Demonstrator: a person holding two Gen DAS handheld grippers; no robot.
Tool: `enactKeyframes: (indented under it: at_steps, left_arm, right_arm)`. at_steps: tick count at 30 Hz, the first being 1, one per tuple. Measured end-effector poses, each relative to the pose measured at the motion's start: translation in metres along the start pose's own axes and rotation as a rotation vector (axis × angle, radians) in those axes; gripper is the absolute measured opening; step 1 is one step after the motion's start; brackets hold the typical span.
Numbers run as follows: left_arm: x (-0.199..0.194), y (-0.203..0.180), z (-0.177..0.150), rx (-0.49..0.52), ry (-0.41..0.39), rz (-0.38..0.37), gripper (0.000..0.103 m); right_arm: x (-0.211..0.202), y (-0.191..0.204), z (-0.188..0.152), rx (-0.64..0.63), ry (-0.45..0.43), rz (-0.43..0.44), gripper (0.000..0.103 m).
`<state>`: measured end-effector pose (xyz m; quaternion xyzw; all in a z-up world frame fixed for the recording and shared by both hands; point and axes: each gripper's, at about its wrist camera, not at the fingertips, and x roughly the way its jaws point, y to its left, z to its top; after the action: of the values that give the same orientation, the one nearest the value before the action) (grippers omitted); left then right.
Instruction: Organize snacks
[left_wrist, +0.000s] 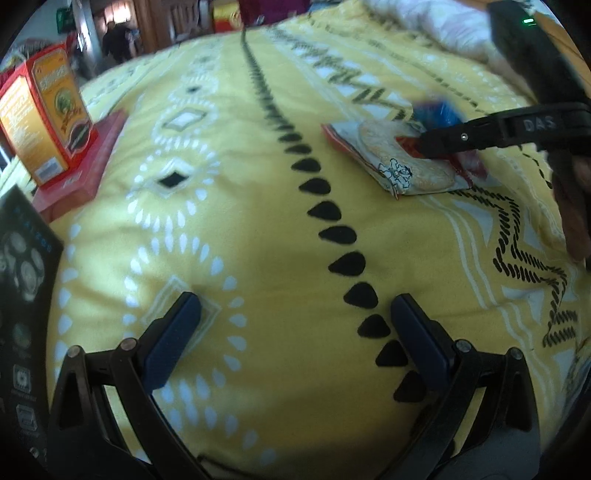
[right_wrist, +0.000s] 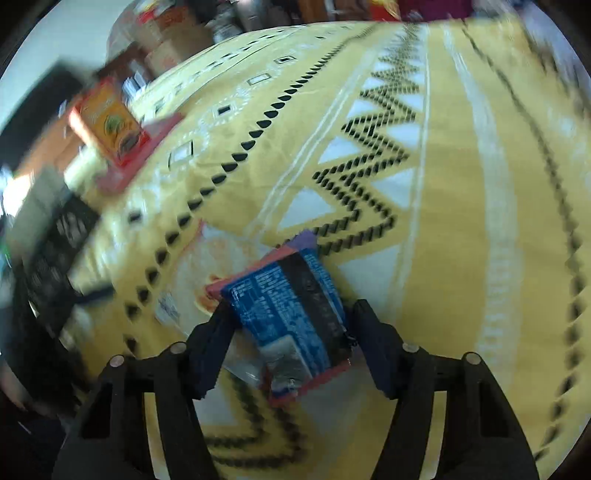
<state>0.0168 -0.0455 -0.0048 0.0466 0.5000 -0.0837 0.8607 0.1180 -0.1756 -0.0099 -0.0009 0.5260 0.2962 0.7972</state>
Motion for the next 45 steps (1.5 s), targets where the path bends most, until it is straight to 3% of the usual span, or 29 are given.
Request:
enactKeyframes:
  at_steps: [1,4,7,8,9,12,14,15,17,20,22,23,25,28,31,33,36,39,41,45]
  left_arm:
    - [0.0,0.001,0.002,0.001,0.026,-0.005,0.103]
    - [-0.004,0.007,0.0,0.015,0.031,-0.063,0.103]
    - [-0.016,0.015,-0.005,0.03,0.0,-0.136,0.102]
    - [-0.019,0.017,-0.005,0.027,-0.01,-0.155,0.102]
    - [-0.023,0.021,-0.005,0.006,-0.018,-0.172,0.102]
    - [-0.031,0.027,0.003,-0.104,-0.047,-0.241,0.102]
    - [-0.024,0.017,0.015,-0.15,0.012,-0.279,0.102]
    - [-0.015,0.011,0.022,-0.161,0.058,-0.289,0.102]
    - [-0.006,0.006,0.031,-0.179,0.075,-0.313,0.099]
    - [-0.003,0.012,0.049,-0.204,0.039,-0.288,0.098]
    - [0.003,0.025,0.068,-0.19,0.013,-0.158,0.097]
    - [0.003,0.034,0.075,-0.206,0.006,-0.107,0.097]
    - [-0.009,0.054,0.082,-0.28,-0.032,-0.149,0.098]
    - [-0.034,0.056,0.07,-0.289,-0.089,-0.165,0.099]
    - [-0.049,0.049,0.045,-0.282,-0.077,-0.229,0.099]
    - [-0.053,0.049,0.035,-0.279,-0.062,-0.253,0.099]
    - [-0.063,0.058,0.018,-0.277,-0.054,-0.24,0.099]
    - [-0.063,0.069,0.013,-0.294,-0.061,-0.221,0.1]
    - [-0.057,0.071,0.015,-0.294,-0.057,-0.221,0.1]
    - [-0.04,0.054,0.025,-0.221,-0.059,-0.255,0.1]
  right_arm:
    - [0.001,0.011,-0.004,0.0,0.001,0.047,0.049]
    - [0.001,0.057,-0.021,-0.065,0.034,0.154,0.046]
    - [-0.025,0.059,-0.042,0.047,-0.055,0.212,0.046]
    - [-0.033,0.053,-0.048,0.074,-0.081,0.181,0.045]
    - [-0.043,0.045,-0.056,0.091,-0.106,0.086,0.045]
    - [-0.058,0.025,-0.073,0.155,-0.135,-0.078,0.046]
    - [-0.062,0.02,-0.082,0.157,-0.135,-0.178,0.046]
    - [-0.064,0.016,-0.085,0.174,-0.139,-0.184,0.046]
    - [-0.066,0.012,-0.089,0.181,-0.146,-0.212,0.046]
    - [-0.071,0.011,-0.082,0.179,-0.157,-0.242,0.051]
    - [-0.076,0.016,-0.08,0.164,-0.171,-0.255,0.073]
    - [-0.081,0.019,-0.082,0.152,-0.185,-0.269,0.073]
    - [-0.093,0.03,-0.076,0.126,-0.244,-0.282,0.073]
    - [-0.092,0.049,-0.053,0.046,-0.285,-0.197,0.073]
    - [-0.046,0.065,-0.012,-0.06,-0.179,-0.044,0.071]
    - [-0.006,0.069,0.004,-0.096,-0.1,-0.05,0.071]
    - [0.025,0.077,0.001,-0.075,-0.014,0.026,0.073]
    - [0.003,0.1,-0.026,-0.049,-0.015,0.204,0.066]
    - [-0.022,0.108,-0.043,-0.068,-0.068,0.117,0.067]
    - [-0.07,0.079,-0.083,0.123,-0.187,-0.006,0.078]
